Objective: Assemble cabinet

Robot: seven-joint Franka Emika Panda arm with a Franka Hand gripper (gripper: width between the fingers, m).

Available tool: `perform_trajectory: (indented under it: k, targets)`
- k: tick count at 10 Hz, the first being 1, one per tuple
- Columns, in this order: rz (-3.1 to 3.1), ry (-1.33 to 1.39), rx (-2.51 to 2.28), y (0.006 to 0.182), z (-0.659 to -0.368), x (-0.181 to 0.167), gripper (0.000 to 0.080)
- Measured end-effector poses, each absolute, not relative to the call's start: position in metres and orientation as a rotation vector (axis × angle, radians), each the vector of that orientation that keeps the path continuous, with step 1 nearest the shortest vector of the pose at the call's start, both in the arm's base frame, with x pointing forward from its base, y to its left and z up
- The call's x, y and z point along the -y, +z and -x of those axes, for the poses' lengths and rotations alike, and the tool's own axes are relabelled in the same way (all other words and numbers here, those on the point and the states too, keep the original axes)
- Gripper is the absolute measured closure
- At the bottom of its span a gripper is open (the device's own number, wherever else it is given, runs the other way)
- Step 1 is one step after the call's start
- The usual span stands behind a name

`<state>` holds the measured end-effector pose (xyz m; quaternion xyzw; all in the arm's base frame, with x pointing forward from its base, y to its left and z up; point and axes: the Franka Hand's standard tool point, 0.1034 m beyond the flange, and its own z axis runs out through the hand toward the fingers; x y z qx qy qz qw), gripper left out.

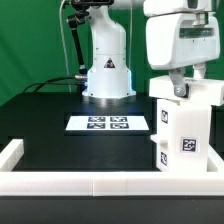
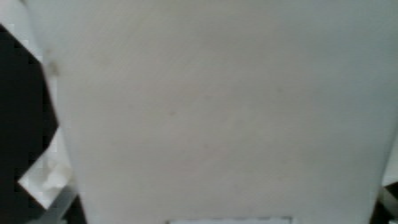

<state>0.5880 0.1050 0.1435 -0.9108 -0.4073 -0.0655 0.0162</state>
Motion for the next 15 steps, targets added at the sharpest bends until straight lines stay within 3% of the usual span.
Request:
perform_trajectory:
  k: [15]
  targets:
    - [3.029,-0.188,-0.311,0.1454,-0.5898,-0.0954,0.0251]
